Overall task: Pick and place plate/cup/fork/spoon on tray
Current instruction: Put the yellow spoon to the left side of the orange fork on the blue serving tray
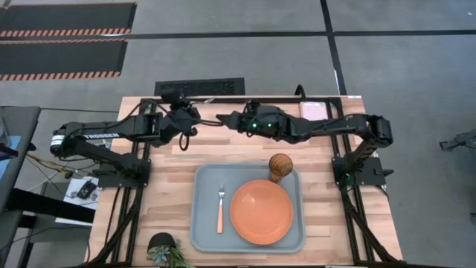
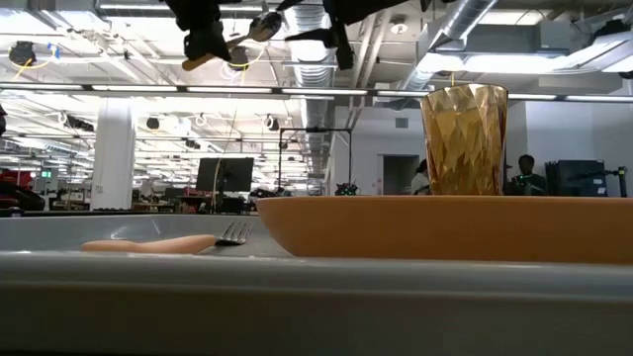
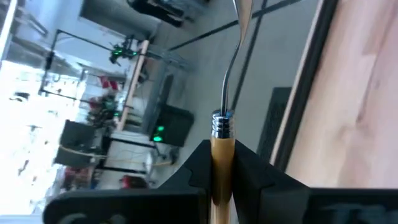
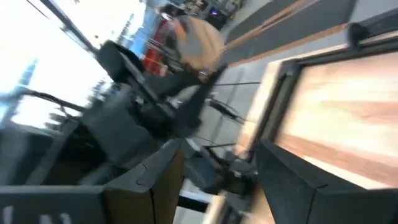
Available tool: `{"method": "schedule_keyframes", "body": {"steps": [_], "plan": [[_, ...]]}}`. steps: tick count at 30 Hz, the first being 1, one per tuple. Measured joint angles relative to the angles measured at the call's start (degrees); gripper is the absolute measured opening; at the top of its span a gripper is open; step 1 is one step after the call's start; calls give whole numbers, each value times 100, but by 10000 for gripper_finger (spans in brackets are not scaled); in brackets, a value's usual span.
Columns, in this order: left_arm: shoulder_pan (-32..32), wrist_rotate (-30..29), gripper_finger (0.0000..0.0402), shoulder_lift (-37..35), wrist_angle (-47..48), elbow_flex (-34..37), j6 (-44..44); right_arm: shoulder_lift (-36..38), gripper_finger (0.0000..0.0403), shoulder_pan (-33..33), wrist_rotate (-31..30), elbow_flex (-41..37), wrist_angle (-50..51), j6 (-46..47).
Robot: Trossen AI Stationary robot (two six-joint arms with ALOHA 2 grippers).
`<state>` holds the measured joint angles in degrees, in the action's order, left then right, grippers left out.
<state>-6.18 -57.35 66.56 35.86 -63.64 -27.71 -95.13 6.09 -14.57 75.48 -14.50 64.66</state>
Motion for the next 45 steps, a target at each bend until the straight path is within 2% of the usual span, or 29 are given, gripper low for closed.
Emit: {"method": "schedule_keyframes", "body": {"steps": [11,17,22,33,45], "plan": [[208,-212,17,367,-297,0,-803,-1,224,473,351,-2,-630,654],[255,-687,17,597,-400,2,-991,2,219,610,708,-2,-506,951],[256,-704,17,586,-407,2,-1482,0,206,597,742,-2,-348,1036],[328,-686,17,586,-1063,13,-2436,12,142,608,961,7,99,1219],[394,-580,19,584,-1078,15,-2222,17,58,608,964,11,203,1209]]}}
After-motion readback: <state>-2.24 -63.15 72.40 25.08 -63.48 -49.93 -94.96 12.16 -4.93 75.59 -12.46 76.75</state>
